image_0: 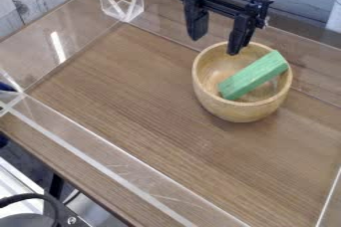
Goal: Remove the green block from inside the brown bowl and put it on the table
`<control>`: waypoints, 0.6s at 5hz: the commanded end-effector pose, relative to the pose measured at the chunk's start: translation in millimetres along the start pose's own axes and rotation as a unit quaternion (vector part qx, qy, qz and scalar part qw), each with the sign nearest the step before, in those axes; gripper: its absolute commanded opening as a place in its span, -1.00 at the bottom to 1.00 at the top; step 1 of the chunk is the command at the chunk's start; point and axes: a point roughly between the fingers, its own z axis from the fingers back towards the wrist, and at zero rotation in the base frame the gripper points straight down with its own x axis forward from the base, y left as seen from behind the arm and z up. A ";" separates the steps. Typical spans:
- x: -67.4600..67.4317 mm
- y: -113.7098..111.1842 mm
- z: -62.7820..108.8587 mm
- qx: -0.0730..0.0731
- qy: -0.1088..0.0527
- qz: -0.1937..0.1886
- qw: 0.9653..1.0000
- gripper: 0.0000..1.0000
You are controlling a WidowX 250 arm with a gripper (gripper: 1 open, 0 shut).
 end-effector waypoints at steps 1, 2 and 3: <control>6.5 -7.6 -8.0 0.002 0.001 -0.017 1.000 1.00; 10.0 -16.5 -18.8 0.001 -0.002 -0.040 0.999 1.00; 18.0 -26.7 -24.1 0.002 -0.007 -0.054 0.998 1.00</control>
